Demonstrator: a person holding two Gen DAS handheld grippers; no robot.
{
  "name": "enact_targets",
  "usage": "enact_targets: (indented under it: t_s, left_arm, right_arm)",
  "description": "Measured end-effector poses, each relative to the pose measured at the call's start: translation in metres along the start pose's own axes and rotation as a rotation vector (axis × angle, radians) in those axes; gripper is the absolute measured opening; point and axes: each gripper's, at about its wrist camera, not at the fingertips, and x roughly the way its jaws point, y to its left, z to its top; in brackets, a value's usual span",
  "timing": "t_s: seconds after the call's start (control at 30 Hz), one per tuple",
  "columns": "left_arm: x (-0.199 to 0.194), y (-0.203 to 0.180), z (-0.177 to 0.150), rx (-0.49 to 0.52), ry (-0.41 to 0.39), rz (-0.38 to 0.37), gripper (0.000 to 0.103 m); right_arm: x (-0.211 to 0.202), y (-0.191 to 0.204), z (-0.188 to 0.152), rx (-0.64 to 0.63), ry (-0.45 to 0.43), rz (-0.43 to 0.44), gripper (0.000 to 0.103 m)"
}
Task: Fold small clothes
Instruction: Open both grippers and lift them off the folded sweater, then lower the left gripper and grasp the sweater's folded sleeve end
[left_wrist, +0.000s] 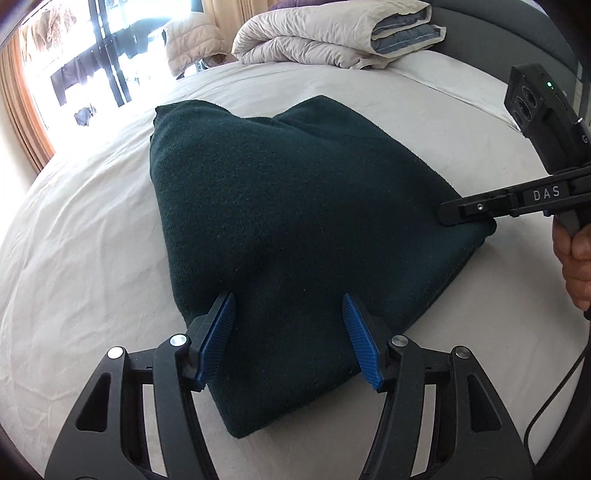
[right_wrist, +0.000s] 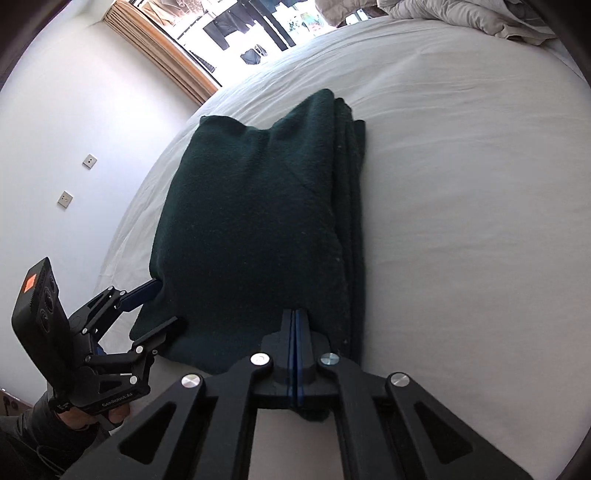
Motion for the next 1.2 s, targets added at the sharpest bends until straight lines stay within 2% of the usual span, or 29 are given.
enact_targets:
  t_s: [0.17, 0.23, 0.3, 0.33, 0.37, 0.43, 0.5, 0.53, 0.67, 0.8, 0.83, 0.9, 0.97, 1.07, 1.2]
  left_arm:
    - [0.007, 0.002, -0.002, 0.009, -0.001, -0.010, 0.059]
    - [0.009, 0.005, -0.001, -0.011, 0.000, -0.026, 0.059]
    - [0.011, 0.006, 0.000, -0.017, 0.002, -0.032, 0.059]
    - [0.012, 0.005, 0.002, -0.018, 0.003, -0.033, 0.059]
    - [0.016, 0.005, 0.005, -0.019, 0.005, -0.033, 0.059]
    - [0.016, 0.004, 0.005, -0.023, 0.006, -0.036, 0.059]
    - [0.016, 0.004, 0.005, -0.027, 0.008, -0.042, 0.059]
    - [0.015, 0.004, 0.005, -0.031, 0.007, -0.046, 0.059]
    - [0.016, 0.005, 0.004, -0.038, 0.003, -0.055, 0.059]
    - [0.007, 0.012, 0.005, -0.075, -0.003, -0.079, 0.059]
    - [0.003, 0.014, 0.007, -0.084, -0.002, -0.082, 0.059]
    - [-0.009, 0.020, 0.012, -0.100, -0.019, -0.074, 0.059]
    - [-0.024, 0.030, 0.022, -0.113, -0.061, -0.072, 0.059]
    - [-0.039, 0.048, 0.050, -0.135, -0.130, -0.052, 0.059]
    - [-0.008, 0.070, 0.091, -0.154, -0.097, -0.072, 0.059]
  right_arm:
    - [-0.025, 0.003, -0.010, 0.023, -0.034, -0.036, 0.000]
    - [-0.034, 0.017, -0.006, 0.001, -0.068, -0.004, 0.004]
    - [-0.033, 0.041, -0.005, -0.048, -0.078, 0.062, 0.004]
    - [-0.027, 0.052, -0.005, -0.077, -0.062, 0.075, 0.008]
    - [-0.016, 0.063, -0.003, -0.105, -0.035, 0.065, 0.016]
    - [0.006, 0.065, -0.007, -0.124, 0.024, 0.015, 0.020]
    - [0.016, 0.050, -0.017, -0.076, 0.056, 0.012, 0.019]
    - [0.014, 0.041, -0.022, -0.051, 0.041, 0.032, 0.012]
    - [-0.007, 0.019, -0.038, 0.000, 0.017, 0.053, 0.005]
    - [-0.032, 0.014, -0.043, 0.012, -0.018, 0.027, 0.004]
    - [-0.038, 0.014, -0.041, 0.016, -0.043, 0.038, 0.006]
    - [-0.049, 0.015, -0.031, 0.035, -0.101, 0.081, 0.015]
    - [-0.049, 0.020, -0.015, 0.048, -0.127, 0.137, 0.030]
    - [-0.033, 0.025, 0.017, 0.054, -0.122, 0.216, 0.032]
    - [0.004, 0.029, 0.066, 0.085, -0.086, 0.332, 0.037]
